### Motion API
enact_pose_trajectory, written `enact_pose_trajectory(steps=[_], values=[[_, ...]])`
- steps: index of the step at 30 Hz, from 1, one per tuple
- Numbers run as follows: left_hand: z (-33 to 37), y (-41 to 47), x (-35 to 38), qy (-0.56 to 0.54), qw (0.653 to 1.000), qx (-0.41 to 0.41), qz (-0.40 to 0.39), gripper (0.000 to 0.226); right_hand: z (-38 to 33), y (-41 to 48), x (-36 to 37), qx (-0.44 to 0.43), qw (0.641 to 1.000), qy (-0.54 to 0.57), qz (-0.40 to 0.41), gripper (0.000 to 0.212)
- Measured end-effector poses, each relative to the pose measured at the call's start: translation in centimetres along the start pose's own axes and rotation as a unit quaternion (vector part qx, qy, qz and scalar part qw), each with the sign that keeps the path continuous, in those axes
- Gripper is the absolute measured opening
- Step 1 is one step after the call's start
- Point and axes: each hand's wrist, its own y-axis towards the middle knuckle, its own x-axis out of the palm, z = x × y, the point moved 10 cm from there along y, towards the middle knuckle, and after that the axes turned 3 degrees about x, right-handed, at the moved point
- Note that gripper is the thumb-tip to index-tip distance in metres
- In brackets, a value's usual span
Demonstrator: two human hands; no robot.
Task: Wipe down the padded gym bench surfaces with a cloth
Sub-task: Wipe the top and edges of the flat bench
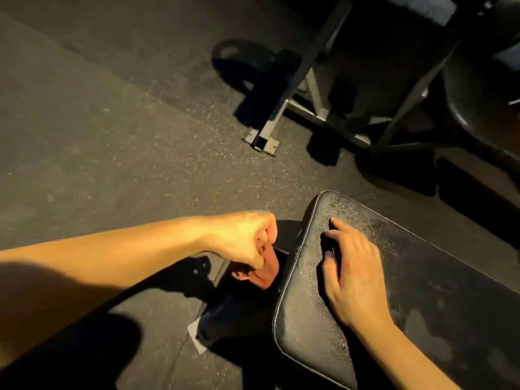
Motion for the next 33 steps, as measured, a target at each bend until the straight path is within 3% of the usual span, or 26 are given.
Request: enact_pose_trajectory(steps=[6,9,12,14,18,23,25,27,30,33], values=[[-0.8,2.9,-3.5,-0.173,0.972,0.090,0.131,0.030,0.2,-0.2,0.0,0.012,0.999,-0.011,0.029,0.032],[-0.9,4.7,-3.0,-0.184,0.958,0.120,0.182,0.032,0.0,-0.4,-0.1,0.024,0.999,-0.013,0.040,0.031],[-2.1,5.8,-2.7,-0.214,0.935,0.118,0.256,0.019,-0.1,-0.4,-0.3,0.033,0.998,-0.008,0.046,0.031],[-2.6,5.2,-1.9,-0.249,0.928,0.127,0.248,0.014,-0.1,-0.4,-0.2,0.036,0.999,-0.014,0.037,0.034],[-1.8,3.9,-0.4,-0.238,0.937,0.164,0.194,0.028,0.3,-0.2,0.2,0.049,0.998,-0.035,0.020,0.052],[-0.3,6.1,-3.9,-0.208,0.915,0.140,0.317,0.016,0.6,0.1,0.2,0.055,0.997,-0.039,0.022,0.053],[-0.4,6.5,-4.1,-0.243,0.913,0.136,0.297,0.014,0.7,0.2,0.3,0.055,0.997,-0.048,0.020,0.052],[-0.5,5.5,-2.7,-0.276,0.920,0.159,0.229,0.016,0.6,0.2,0.2,0.053,0.997,-0.056,0.020,0.051],[0.2,3.2,-1.2,-0.167,0.943,0.210,0.197,0.019,0.3,0.3,0.3,0.047,0.997,-0.066,0.018,0.050],[0.9,4.2,-2.9,-0.135,0.942,0.198,0.234,0.019,0.1,0.3,0.4,0.042,0.996,-0.075,0.017,0.049]])
